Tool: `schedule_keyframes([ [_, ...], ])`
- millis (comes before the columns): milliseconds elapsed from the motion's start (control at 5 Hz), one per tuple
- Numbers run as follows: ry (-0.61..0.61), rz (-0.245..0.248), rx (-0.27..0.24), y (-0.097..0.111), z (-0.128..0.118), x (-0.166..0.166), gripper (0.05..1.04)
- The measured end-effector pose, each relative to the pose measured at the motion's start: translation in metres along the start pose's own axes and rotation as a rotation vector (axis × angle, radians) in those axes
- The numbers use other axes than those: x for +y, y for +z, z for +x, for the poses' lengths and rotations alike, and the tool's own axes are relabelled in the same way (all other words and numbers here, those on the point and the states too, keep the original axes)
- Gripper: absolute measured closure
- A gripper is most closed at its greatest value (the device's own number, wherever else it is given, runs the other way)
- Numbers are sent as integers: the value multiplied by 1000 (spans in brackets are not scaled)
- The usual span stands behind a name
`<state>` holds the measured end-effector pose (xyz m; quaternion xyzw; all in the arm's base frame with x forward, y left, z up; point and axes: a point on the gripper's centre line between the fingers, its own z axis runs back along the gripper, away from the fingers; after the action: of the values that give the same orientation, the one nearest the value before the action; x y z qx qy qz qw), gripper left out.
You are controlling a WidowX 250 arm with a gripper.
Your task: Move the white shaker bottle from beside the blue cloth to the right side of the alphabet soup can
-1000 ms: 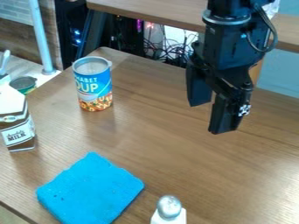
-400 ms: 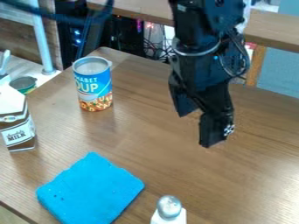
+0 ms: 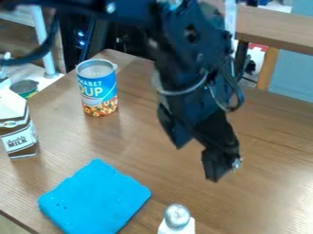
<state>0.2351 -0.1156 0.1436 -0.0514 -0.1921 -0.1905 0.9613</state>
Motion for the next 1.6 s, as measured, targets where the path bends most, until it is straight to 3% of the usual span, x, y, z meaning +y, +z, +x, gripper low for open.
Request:
schedule_keyframes([
  [200, 79, -41, 44, -9, -22, -16, 79],
  [400, 107, -19, 93, -16, -41, -31, 79],
  [800, 103, 85, 134, -31, -58, -28, 79],
  [1000, 120, 157, 196, -38, -66, -19, 79],
  [1200, 140, 194, 205, -37, -68, -14, 79],
  [1600, 137, 177, 203, -56, -73, -16, 79],
])
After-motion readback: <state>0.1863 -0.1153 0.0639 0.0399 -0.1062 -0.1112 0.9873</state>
